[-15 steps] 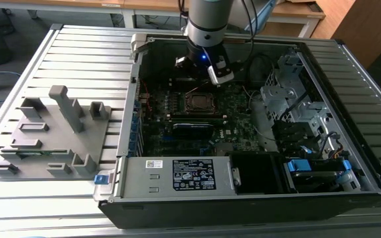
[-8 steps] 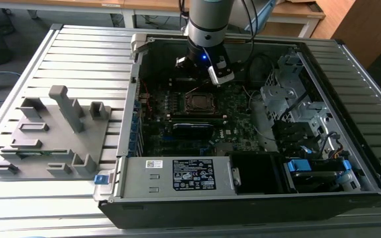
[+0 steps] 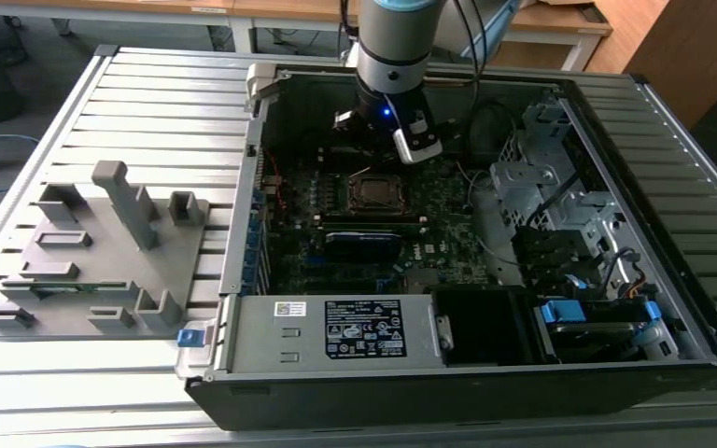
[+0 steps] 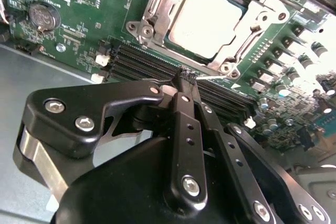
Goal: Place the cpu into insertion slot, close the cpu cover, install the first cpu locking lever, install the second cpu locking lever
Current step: 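Install the first cpu locking lever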
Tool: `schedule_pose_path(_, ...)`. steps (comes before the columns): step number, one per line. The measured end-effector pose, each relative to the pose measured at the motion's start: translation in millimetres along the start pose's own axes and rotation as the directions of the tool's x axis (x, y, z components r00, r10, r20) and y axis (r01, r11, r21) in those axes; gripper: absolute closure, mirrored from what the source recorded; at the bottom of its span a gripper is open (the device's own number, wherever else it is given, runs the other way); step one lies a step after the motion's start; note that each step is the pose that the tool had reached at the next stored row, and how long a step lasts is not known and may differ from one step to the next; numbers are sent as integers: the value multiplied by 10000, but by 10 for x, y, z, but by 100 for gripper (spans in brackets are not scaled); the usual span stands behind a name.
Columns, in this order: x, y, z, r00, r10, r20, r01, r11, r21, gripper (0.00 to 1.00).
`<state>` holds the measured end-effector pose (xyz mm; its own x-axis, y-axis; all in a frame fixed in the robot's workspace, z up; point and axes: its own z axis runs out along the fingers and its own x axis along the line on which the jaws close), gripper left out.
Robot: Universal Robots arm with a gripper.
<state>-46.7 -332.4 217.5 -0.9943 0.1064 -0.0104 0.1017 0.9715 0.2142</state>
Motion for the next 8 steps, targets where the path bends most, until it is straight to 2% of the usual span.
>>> schedule_pose_path(6, -55, 7, 29, 9995, 322, 71, -322, 9995, 1, 89)
schedule_pose_path(8, -56, 7, 30, 9993, 356, 77, -356, 9994, 2, 89)
